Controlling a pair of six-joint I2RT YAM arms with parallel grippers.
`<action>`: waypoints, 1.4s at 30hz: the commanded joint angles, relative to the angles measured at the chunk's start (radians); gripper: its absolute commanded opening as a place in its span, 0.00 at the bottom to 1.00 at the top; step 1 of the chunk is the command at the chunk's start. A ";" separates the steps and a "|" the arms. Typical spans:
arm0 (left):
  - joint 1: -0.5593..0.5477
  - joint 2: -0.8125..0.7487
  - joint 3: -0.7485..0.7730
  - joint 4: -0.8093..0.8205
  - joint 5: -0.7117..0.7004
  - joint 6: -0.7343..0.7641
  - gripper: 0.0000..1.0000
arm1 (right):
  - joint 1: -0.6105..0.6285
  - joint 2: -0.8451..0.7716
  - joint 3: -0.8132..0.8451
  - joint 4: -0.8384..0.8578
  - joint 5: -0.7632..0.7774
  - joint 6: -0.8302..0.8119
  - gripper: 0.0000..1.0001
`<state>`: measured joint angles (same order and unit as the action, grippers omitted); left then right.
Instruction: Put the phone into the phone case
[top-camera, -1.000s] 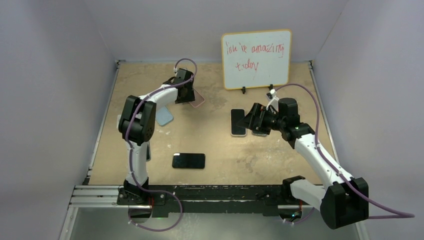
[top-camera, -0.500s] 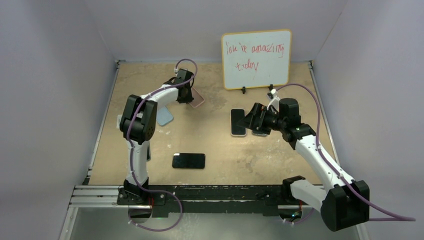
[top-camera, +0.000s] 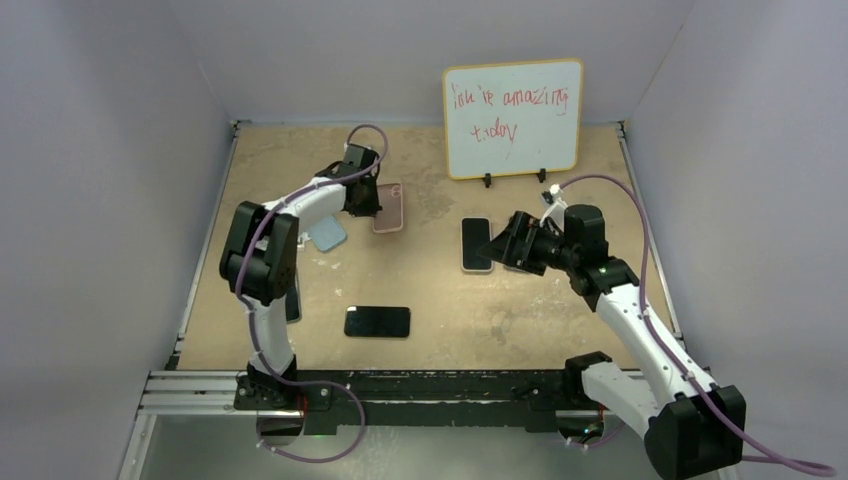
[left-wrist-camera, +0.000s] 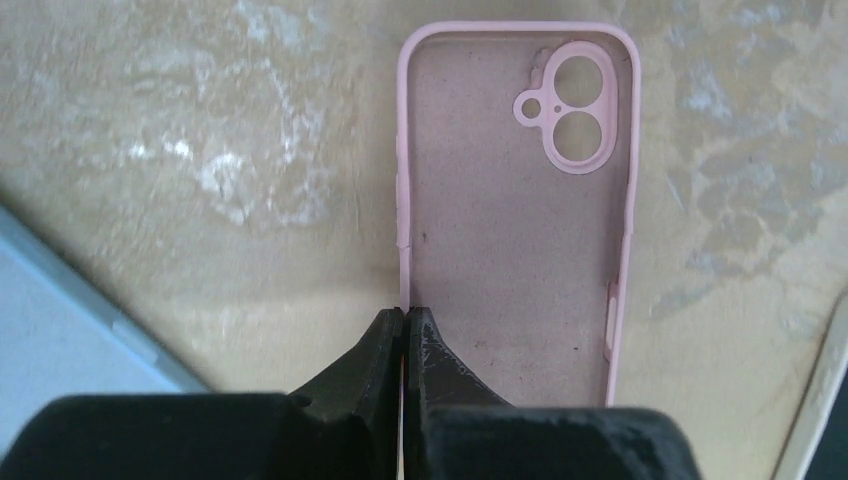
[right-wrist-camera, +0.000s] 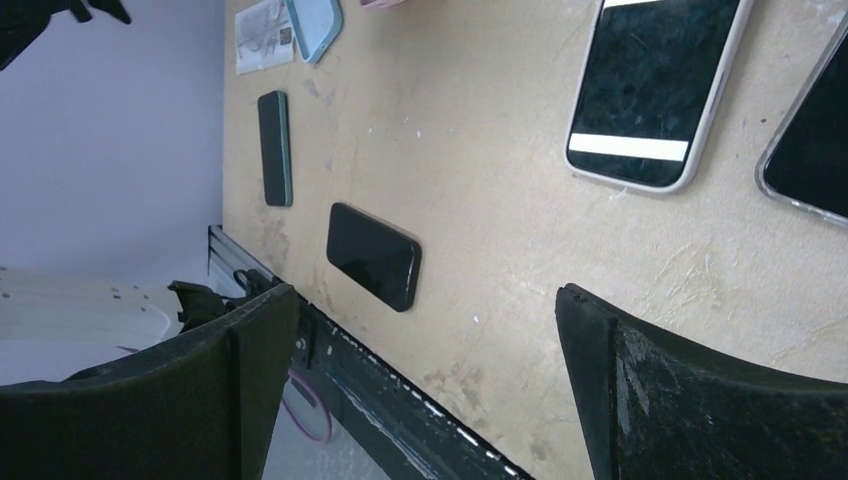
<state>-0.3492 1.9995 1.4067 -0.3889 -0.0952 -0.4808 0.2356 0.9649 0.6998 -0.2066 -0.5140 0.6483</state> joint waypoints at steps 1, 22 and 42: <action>-0.027 -0.158 -0.083 0.001 0.049 0.018 0.00 | 0.004 -0.041 -0.032 -0.031 0.018 0.027 0.99; -0.391 -0.398 -0.503 0.152 -0.022 -0.329 0.00 | 0.004 -0.148 -0.048 -0.124 0.091 0.021 0.99; -0.339 -0.606 -0.512 -0.020 0.000 -0.316 0.86 | 0.005 -0.175 -0.023 -0.094 -0.025 0.007 0.99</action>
<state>-0.7052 1.4654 0.8642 -0.2756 -0.0166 -0.8516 0.2356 0.7921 0.6441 -0.3107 -0.5060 0.6765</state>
